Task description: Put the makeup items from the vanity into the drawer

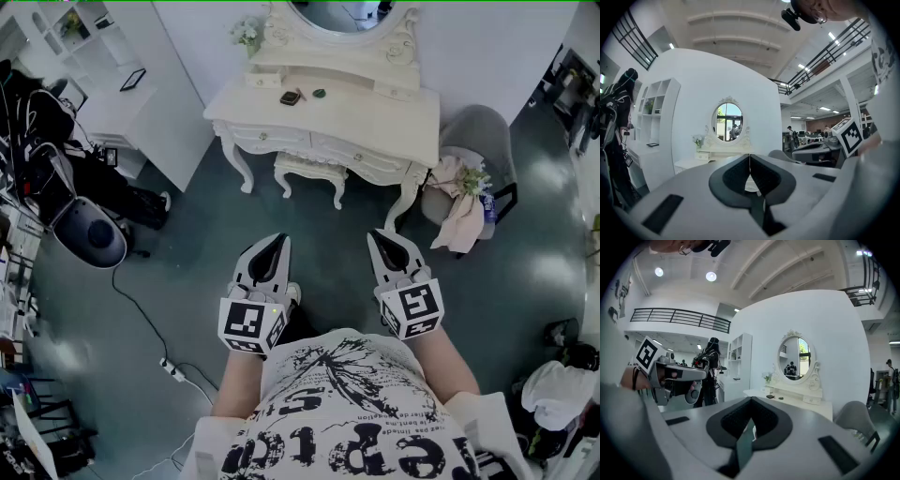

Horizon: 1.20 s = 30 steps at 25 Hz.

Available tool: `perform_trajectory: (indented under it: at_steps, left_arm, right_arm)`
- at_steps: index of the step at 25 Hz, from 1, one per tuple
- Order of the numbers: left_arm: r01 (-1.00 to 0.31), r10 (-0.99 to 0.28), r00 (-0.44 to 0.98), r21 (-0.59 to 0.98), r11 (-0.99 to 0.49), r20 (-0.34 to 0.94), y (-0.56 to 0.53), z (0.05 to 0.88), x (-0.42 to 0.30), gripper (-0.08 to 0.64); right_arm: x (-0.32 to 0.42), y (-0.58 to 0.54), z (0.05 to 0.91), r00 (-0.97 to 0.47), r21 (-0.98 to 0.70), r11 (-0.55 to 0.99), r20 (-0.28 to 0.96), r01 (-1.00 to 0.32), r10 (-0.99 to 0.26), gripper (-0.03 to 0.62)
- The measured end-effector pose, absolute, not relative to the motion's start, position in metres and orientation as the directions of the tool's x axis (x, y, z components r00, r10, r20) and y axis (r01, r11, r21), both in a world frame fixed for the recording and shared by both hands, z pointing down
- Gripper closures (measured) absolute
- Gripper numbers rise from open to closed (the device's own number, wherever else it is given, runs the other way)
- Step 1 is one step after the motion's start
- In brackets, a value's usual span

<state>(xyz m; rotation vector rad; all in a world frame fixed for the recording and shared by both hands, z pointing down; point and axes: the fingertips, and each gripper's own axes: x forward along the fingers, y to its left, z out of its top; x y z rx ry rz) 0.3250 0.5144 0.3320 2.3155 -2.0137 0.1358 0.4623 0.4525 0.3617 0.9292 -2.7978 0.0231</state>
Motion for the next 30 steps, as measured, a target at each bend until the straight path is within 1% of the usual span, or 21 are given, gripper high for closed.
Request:
perform_trajectory:
  at_steps: [6,11,17,23,30]
  left_arm:
    - [-0.99,-0.984,0.137,-0.008,-0.138,0.113,0.511,0.332,0.321,0.54]
    - [-0.99,-0.982,0.139,0.008,-0.139,0.127,0.506,0.336,0.318,0.538]
    - [-0.985,-0.974,0.174,0.019,-0.173,0.143,0.494,0.348,0.313,0.54]
    - [-0.986,-0.973,0.165,0.043,-0.16,0.164,0.469,0.362,0.266,0.539]
    - [-0.984,-0.973,0.177,0.055,-0.17,0.151,0.41,0.362,0.18,0.54]
  right_arm:
    - [0.458,0.451,0.362,-0.785,0.065,0.803,0.175,-0.592,-0.594,0.575]
    - [0.456,0.446,0.366,-0.783,0.044,0.802,0.191,-0.596,-0.592,0.575]
    - [0.444,0.429,0.373,-0.778,-0.012,0.792,0.198,-0.611,-0.597,0.575]
    - [0.397,0.401,0.385,-0.776,-0.011,0.795,0.228,-0.607,-0.589,0.575]
    - [0.315,0.348,0.386,-0.767,0.012,0.792,0.244,-0.61,-0.594,0.575]
